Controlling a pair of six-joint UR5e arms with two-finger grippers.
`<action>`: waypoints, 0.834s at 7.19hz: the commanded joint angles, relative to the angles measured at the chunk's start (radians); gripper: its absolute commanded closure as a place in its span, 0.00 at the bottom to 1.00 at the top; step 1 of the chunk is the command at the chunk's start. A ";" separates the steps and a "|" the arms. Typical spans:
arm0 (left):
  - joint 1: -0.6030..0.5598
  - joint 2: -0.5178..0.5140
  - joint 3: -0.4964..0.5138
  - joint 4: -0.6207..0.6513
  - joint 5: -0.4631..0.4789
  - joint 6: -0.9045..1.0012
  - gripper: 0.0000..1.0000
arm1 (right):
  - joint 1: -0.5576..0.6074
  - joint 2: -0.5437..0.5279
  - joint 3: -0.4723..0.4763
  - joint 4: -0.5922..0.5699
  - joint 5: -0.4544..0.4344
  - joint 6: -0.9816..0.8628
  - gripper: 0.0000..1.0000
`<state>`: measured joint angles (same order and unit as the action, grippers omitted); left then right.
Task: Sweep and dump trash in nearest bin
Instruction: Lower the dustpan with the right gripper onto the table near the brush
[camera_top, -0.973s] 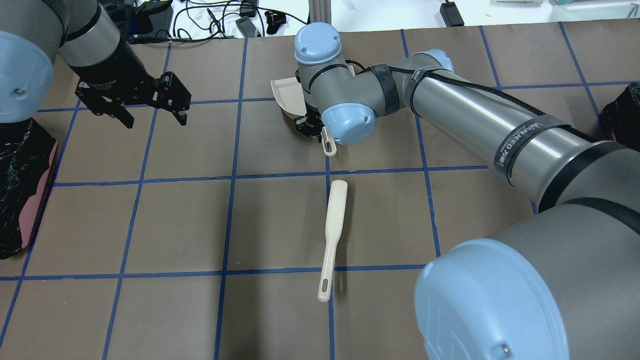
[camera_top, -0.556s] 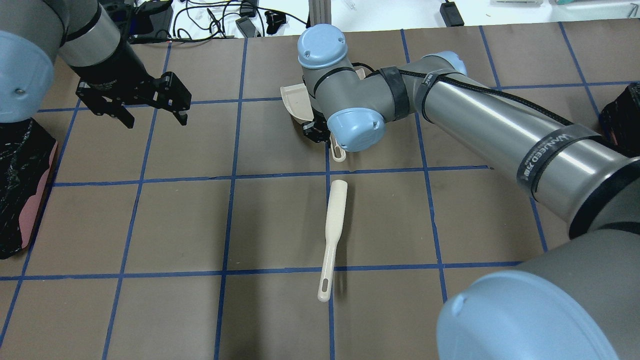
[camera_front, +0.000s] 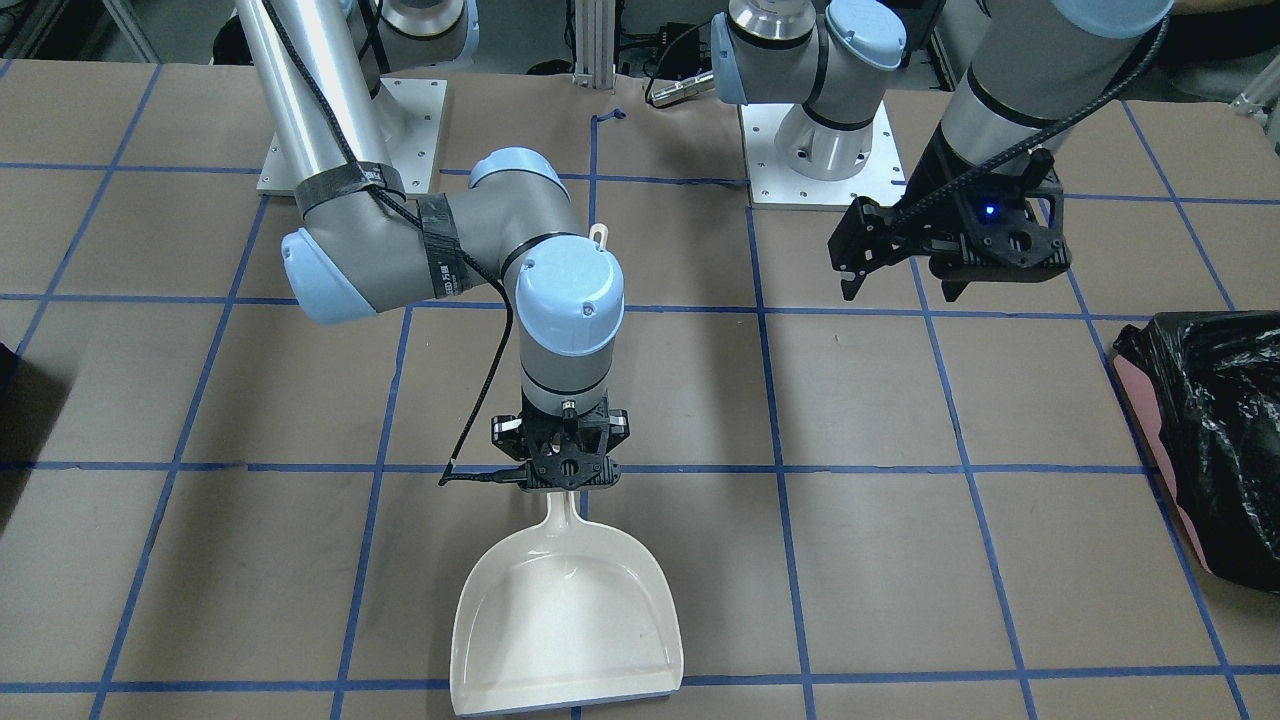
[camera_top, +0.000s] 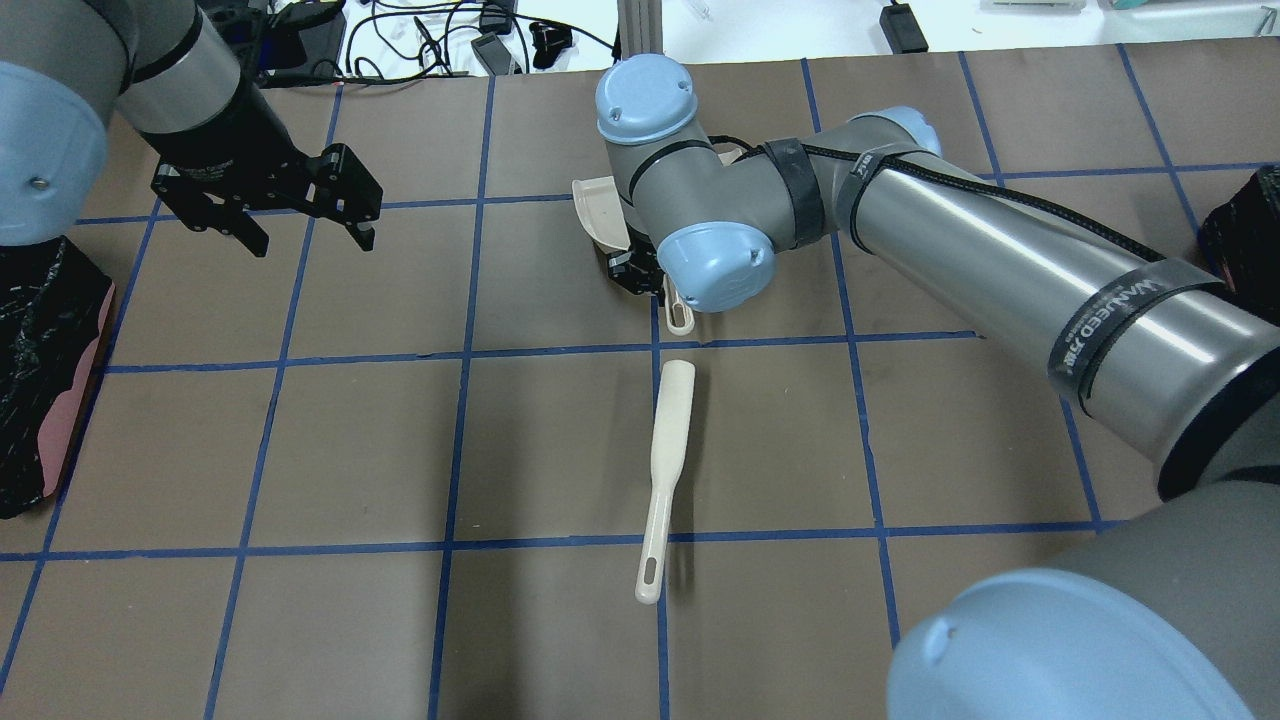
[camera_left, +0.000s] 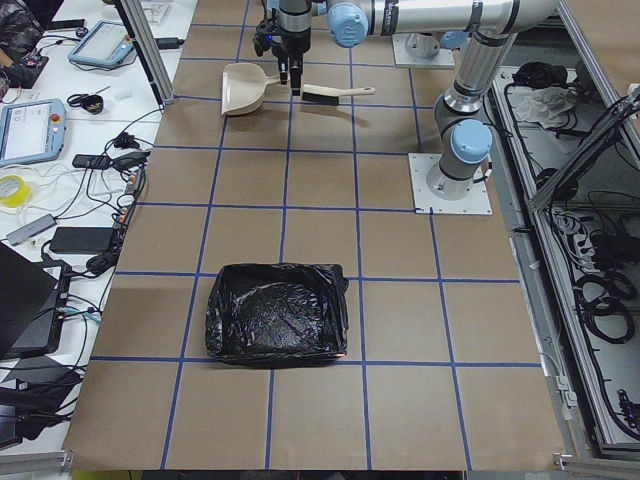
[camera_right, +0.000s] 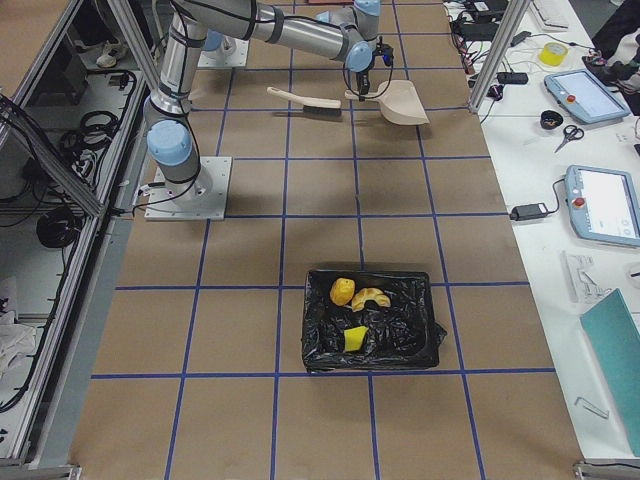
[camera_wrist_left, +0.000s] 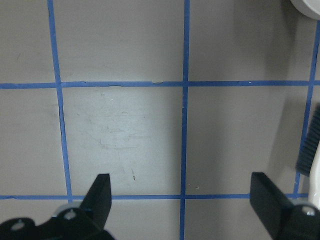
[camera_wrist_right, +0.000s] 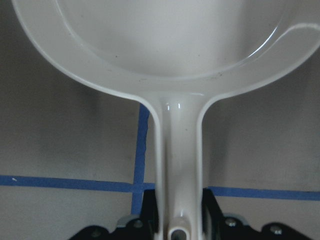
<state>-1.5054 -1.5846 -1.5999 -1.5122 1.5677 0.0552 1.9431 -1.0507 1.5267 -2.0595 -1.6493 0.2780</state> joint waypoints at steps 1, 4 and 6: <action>-0.001 0.001 0.008 0.004 0.000 0.000 0.00 | 0.007 -0.003 0.021 0.001 0.014 0.001 0.88; -0.001 0.011 0.005 0.003 0.000 0.011 0.00 | 0.007 -0.011 0.036 0.016 0.008 -0.005 0.88; 0.001 0.015 0.005 0.000 0.000 0.012 0.00 | 0.007 -0.025 0.039 0.025 0.011 -0.006 0.88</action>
<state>-1.5055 -1.5711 -1.5947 -1.5113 1.5676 0.0664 1.9497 -1.0692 1.5648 -2.0379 -1.6404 0.2725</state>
